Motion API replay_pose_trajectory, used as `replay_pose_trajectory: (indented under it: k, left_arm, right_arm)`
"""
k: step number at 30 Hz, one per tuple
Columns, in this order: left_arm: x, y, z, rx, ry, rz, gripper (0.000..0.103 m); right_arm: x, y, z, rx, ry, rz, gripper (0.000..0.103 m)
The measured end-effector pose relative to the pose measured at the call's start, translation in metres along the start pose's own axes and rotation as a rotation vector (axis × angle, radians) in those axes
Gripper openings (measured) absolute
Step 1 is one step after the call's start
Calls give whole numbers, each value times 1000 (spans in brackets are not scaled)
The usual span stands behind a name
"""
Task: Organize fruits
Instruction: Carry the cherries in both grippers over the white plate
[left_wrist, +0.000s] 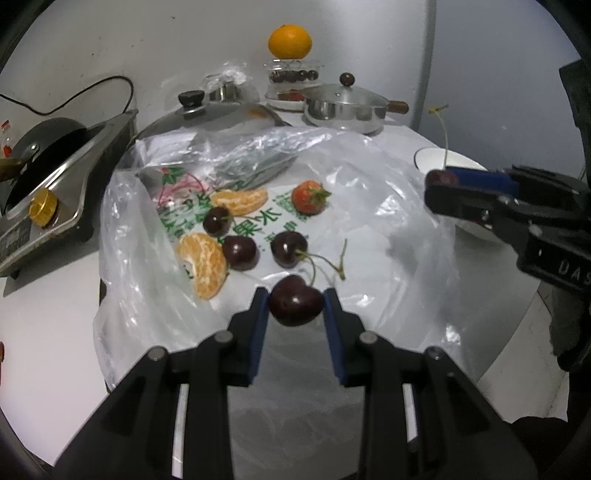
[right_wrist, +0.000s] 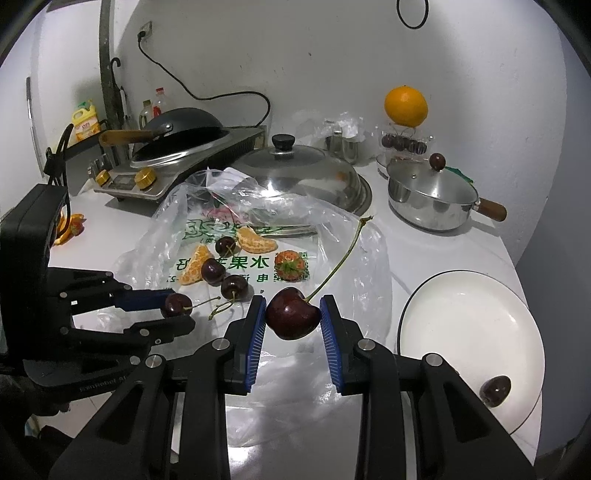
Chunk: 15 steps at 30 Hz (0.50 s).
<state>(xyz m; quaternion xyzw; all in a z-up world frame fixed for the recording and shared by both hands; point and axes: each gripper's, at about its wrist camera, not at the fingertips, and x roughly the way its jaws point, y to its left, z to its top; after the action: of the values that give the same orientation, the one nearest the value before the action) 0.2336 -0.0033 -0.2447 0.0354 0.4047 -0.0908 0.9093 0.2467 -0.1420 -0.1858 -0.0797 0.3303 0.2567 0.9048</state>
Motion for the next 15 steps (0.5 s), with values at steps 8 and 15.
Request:
replay_pose_trajectory:
  k: [8, 15]
  left_arm:
    - [-5, 4, 9, -18, -20, 8, 31]
    - [-21, -8, 20, -11, -56, 2, 31]
  right_arm:
    - [2, -3, 2, 0, -3, 5, 32]
    - [-10, -11, 3, 6, -30, -2, 32]
